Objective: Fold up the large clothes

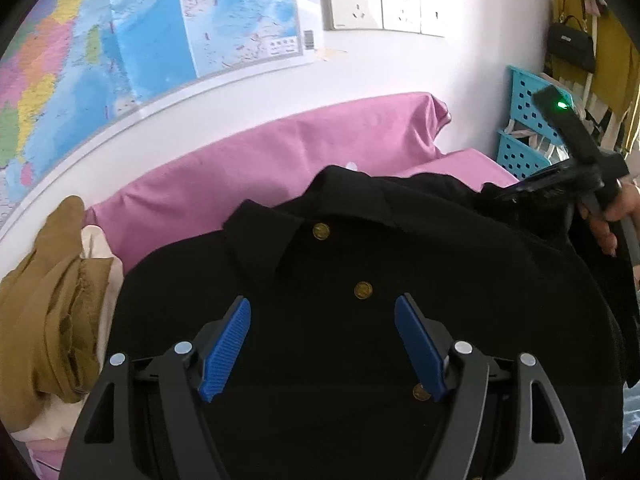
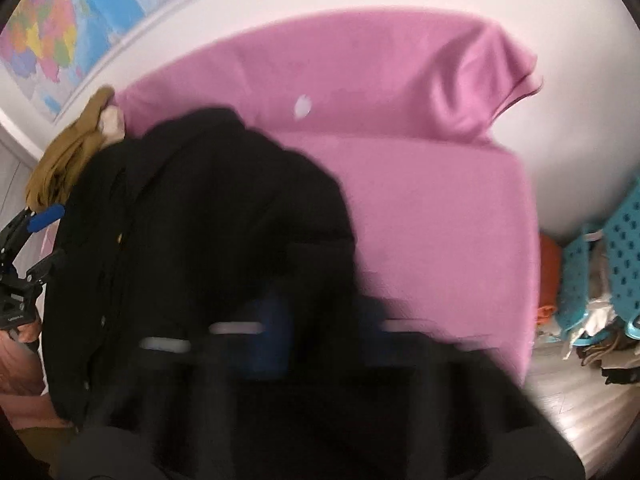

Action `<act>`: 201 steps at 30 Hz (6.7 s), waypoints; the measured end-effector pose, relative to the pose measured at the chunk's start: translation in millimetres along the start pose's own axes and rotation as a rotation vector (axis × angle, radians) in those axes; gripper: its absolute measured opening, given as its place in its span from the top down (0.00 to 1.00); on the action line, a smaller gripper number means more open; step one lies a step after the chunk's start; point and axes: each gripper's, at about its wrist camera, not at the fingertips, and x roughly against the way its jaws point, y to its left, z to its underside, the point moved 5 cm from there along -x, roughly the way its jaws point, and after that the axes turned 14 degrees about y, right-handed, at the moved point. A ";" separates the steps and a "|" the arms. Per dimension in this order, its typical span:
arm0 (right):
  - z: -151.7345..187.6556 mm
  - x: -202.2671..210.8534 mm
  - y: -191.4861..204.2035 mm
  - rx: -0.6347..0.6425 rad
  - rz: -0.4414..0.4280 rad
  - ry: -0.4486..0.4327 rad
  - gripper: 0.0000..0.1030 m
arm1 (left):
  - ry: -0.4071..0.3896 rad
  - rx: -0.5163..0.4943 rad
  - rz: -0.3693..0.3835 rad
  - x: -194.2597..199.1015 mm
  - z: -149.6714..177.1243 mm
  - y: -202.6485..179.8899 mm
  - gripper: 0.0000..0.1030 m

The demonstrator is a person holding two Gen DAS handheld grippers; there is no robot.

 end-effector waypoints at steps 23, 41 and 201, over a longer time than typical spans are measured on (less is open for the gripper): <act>187.7 99.8 -74.0 -0.337 0.016 -0.278 0.09 | 0.048 -0.084 0.080 -22.9 3.3 -39.6 0.28; 200.7 199.2 44.1 -0.121 -0.222 -0.394 0.95 | -0.032 -0.095 0.220 30.8 21.5 -43.5 0.27; 105.7 -41.4 417.8 0.703 -0.315 -0.052 0.38 | 0.085 0.313 0.196 110.2 259.6 201.7 0.86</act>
